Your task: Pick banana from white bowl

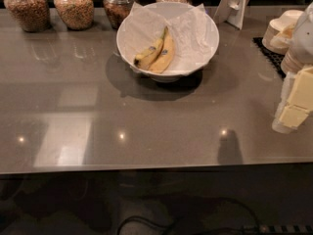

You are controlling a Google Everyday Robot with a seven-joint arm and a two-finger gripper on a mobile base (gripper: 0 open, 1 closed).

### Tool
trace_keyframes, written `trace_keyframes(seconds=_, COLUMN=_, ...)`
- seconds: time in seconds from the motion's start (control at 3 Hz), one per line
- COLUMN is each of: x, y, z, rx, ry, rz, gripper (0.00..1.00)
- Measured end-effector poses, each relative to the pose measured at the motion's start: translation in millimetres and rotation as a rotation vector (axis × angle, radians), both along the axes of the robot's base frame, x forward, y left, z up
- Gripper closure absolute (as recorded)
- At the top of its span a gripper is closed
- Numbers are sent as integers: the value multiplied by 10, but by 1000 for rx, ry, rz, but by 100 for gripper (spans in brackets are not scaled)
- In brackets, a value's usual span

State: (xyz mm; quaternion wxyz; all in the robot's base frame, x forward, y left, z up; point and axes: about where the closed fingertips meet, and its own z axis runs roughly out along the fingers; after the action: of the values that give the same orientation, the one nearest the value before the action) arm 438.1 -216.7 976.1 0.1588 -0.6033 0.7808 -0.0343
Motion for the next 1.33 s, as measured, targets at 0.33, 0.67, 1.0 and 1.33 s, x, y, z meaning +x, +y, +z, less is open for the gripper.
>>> trace_keyframes(seconds=0.33, x=0, y=0, z=0, rx=0, ry=0, rz=0, gripper=0)
trace_keyframes(seconds=0.67, x=122, y=67, z=18, rx=27, ry=-73, rz=37, gripper=0)
trace_keyframes(seconds=1.0, x=482, y=333, z=68, rx=93, ry=-196, rz=164, gripper=0)
trace_keyframes(seconds=1.33, x=850, y=715, z=77, rx=160, ry=-270, rz=335, gripper=0)
